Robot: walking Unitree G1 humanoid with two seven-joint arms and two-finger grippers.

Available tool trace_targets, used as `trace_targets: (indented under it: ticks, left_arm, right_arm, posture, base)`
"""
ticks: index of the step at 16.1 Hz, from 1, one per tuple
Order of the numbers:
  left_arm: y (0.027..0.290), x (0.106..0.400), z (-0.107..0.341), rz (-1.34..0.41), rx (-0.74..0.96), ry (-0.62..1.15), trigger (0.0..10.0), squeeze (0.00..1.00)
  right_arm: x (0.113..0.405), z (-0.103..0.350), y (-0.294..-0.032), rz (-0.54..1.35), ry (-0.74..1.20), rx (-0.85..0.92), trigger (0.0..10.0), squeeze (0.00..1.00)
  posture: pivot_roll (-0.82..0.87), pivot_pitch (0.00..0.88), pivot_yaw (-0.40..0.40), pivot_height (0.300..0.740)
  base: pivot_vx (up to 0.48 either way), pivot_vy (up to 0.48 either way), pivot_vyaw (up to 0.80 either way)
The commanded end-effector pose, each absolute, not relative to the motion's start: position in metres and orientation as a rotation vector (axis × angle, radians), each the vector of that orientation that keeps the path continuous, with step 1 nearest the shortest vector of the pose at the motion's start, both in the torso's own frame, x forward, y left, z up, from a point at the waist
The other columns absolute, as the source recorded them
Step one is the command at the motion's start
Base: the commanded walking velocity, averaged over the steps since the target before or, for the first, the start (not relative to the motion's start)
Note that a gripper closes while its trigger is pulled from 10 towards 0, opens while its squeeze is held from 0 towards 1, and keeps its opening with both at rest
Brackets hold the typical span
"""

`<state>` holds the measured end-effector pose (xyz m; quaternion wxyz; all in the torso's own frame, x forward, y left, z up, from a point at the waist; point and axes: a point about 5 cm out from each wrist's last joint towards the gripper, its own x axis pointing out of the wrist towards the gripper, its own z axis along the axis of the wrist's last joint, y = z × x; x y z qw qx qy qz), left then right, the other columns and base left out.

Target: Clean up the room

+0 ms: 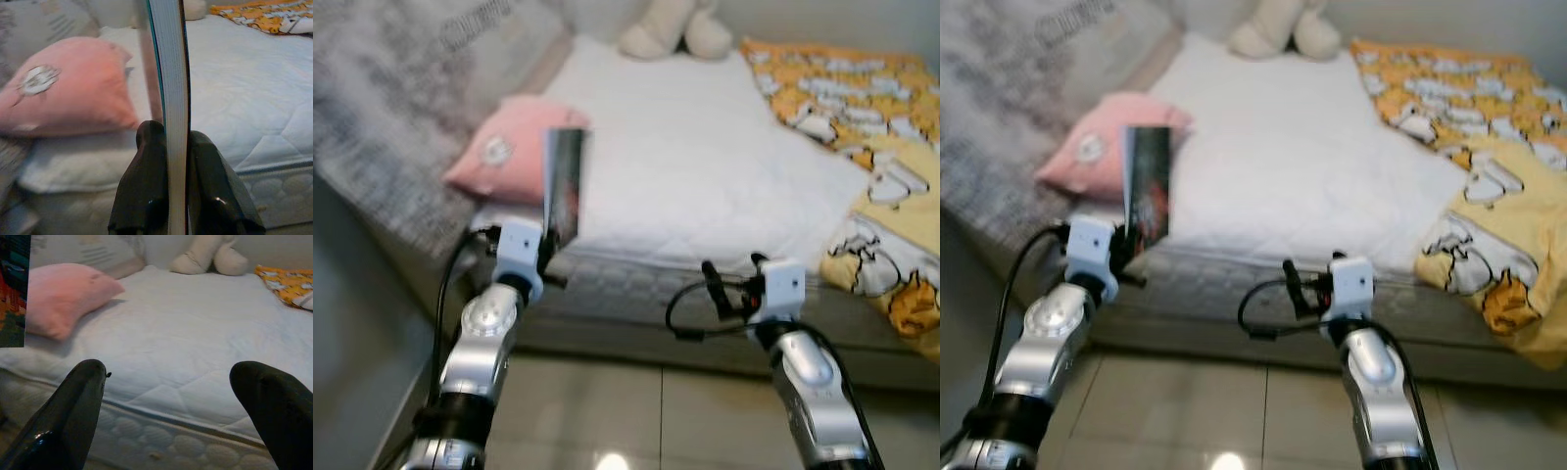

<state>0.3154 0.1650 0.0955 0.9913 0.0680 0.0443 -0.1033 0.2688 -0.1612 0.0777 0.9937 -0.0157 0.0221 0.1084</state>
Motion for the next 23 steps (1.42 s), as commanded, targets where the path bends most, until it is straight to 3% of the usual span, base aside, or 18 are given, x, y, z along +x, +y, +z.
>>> trace_targets:
  ticks: [1, 17, 20, 23]
  left_arm:
    - [0.15, 0.32, 0.107, -0.256, 0.146, 0.029, 10.0, 0.0]
    - [0.147, 0.336, 0.106, -0.269, 0.141, 0.071, 10.0, 0.0]
    - [0.13, 0.361, 0.114, -0.38, 0.008, 0.154, 10.0, 0.0]
    - [0.138, 0.376, 0.114, -0.366, -0.038, 0.23, 10.0, 0.0]
  right_arm:
    - [0.27, 0.078, -0.168, 0.202, 0.041, -0.041, 10.0, 0.0]
    - [0.255, 0.085, -0.165, 0.253, -0.022, 0.009, 10.0, 0.0]
    - [0.238, 0.087, -0.179, 0.154, -0.068, -0.027, 10.0, 0.0]
    - [0.249, 0.097, -0.175, 0.115, -0.083, 0.013, 10.0, 0.0]
  posture:
    - [-0.07, 0.0, 0.02, 0.74]
    - [-0.08, 0.0, 0.015, 0.74]
    - [-0.09, 0.0, 0.001, 0.74]
    - [-0.13, 0.0, 0.019, 0.74]
  base:
    - [0.48, 0.0, 0.0]
    - [0.48, 0.0, 0.0]
    - [0.0, 0.0, 0.0]
    - [0.0, 0.0, 0.0]
